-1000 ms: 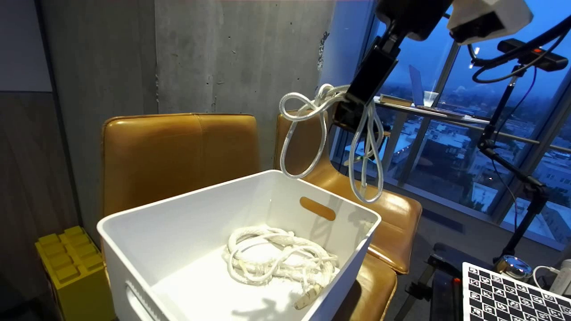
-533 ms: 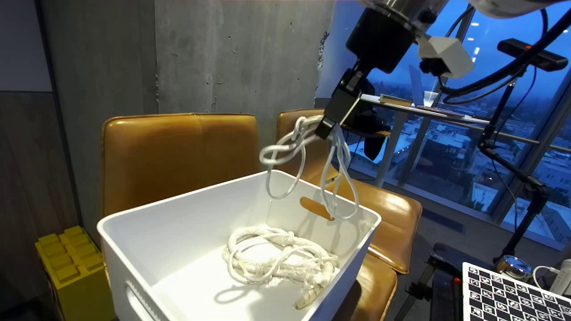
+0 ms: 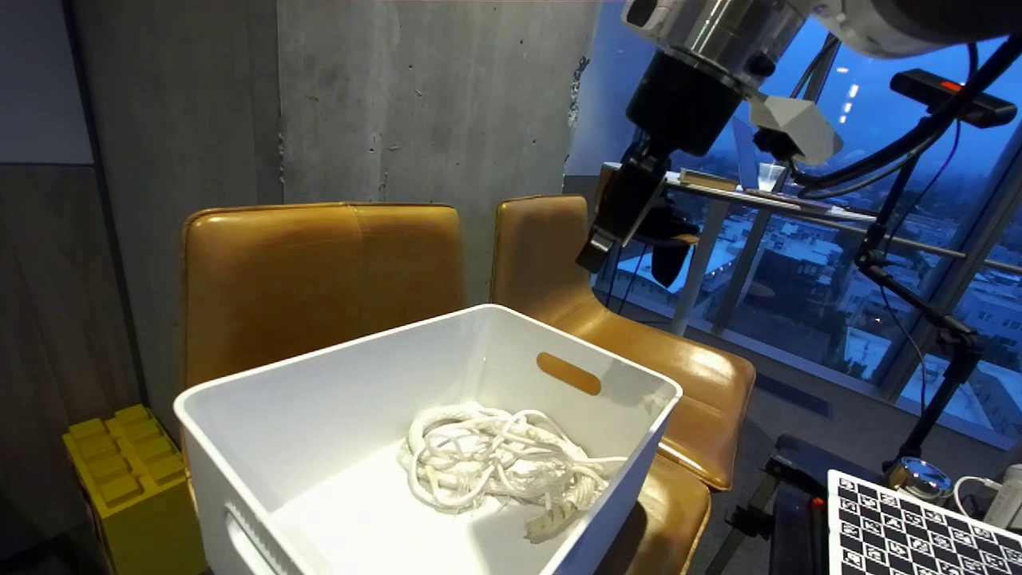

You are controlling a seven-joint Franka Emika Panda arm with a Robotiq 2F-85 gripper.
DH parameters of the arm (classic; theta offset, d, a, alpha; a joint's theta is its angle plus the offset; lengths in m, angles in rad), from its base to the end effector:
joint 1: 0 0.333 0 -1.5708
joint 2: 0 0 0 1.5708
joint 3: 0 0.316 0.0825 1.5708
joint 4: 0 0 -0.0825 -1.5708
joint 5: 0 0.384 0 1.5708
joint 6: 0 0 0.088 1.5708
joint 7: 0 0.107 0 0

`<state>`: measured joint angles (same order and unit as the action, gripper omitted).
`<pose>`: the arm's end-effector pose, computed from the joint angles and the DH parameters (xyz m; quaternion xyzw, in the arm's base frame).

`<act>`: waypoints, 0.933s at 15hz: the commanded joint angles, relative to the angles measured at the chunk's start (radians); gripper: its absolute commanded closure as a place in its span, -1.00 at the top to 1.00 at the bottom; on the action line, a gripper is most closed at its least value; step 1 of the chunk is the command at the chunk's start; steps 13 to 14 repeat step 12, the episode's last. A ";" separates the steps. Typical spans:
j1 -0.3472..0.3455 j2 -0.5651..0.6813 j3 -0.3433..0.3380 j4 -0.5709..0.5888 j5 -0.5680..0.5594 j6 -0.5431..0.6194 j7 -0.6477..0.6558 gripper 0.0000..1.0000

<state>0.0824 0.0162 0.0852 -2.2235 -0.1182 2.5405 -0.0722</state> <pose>0.5477 0.0940 0.3981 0.9748 0.1608 0.1514 0.0325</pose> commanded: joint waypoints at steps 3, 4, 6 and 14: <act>-0.010 -0.059 -0.009 -0.044 0.000 -0.040 0.001 0.90; -0.011 -0.080 -0.010 -0.057 0.000 -0.050 0.001 0.98; -0.012 -0.104 -0.010 -0.075 0.000 -0.053 0.002 0.99; -0.012 -0.108 -0.010 -0.082 0.000 -0.053 0.002 0.99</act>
